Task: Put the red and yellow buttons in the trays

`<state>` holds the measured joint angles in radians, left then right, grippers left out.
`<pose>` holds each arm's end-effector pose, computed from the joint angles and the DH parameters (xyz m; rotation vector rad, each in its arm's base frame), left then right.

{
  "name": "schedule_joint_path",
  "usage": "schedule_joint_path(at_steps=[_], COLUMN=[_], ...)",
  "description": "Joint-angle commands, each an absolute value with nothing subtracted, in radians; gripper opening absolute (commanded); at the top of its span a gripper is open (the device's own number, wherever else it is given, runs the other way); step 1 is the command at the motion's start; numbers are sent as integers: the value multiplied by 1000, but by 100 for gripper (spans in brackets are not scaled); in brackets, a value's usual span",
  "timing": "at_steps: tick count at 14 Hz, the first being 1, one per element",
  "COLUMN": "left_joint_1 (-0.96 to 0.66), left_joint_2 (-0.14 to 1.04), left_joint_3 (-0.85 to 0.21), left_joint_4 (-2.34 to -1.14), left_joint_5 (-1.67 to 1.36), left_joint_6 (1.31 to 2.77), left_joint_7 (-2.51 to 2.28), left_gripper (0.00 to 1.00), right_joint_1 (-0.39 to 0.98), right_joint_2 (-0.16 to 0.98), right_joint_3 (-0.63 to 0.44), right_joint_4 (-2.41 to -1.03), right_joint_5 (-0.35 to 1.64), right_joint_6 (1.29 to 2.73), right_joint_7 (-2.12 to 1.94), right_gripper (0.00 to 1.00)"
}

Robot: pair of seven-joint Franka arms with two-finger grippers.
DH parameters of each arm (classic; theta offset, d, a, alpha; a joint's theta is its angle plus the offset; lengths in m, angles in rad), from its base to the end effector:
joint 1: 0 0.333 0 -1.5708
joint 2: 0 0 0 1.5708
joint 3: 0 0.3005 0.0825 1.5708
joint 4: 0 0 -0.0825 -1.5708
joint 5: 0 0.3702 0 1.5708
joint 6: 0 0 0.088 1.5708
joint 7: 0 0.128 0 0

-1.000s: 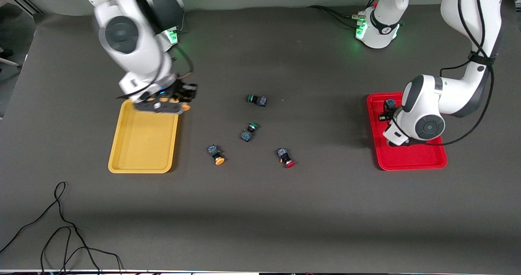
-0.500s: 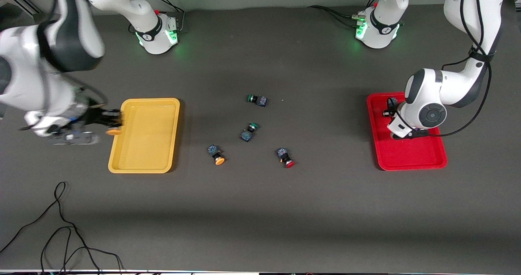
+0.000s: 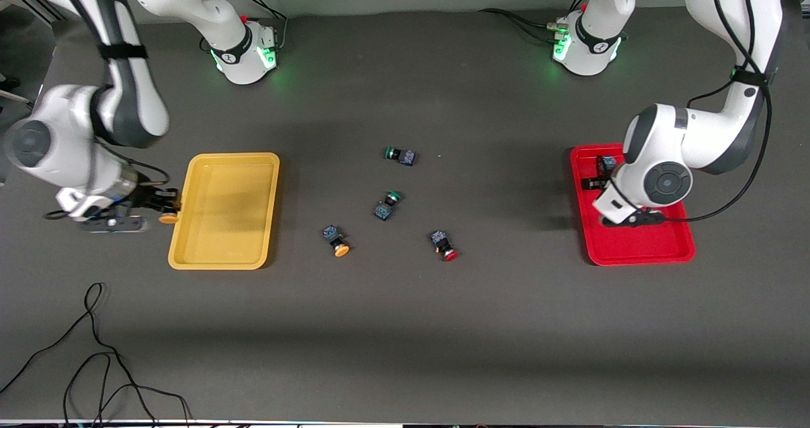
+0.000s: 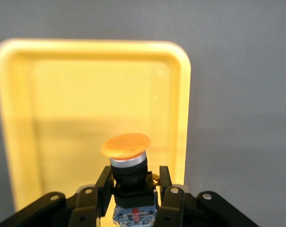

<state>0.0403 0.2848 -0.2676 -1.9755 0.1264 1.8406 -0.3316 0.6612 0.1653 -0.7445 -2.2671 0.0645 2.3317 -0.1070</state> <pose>0.5204 -0.1059 0.2786 -2.9390 -0.0591 0.5676 0.5104 -0.0436 0.2747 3.0791 -0.0284 -0.0934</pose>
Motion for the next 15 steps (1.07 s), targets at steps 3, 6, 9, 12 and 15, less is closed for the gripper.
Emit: schedule_joint_path(at_steps=[3,6,9,12,15], left_joint_1=[-136,-228,-337,-396,-411], left_joint_2=[561,708,842,932,974], left_joint_3=[-262,-264,-259,-258,-256], left_joint_4=[-1443,-1258,-1123,-1111,-1118], left_joint_5=[57,3,3,5,6], left_joint_6=[1638,1660,1777,1932,2003], left_joint_7=[-511,-711,-918,-1031,-1034], left_gripper=[99,99,99,99,99], right_joint_1=[670,670,676,680,687], right_joint_2=[385,423,410,397,397], right_joint_3=[-752,-749,-750,-773,-779], right_joint_4=[-2276,-2249,-2172,-2002,-1841], right_joint_5=[360,420,422,391,345], right_joint_6=[2439,2436,2352,2128,1982], right_joint_7=[-346,-388,-364,-318,-256], right_gripper=[12,45,100,100,100])
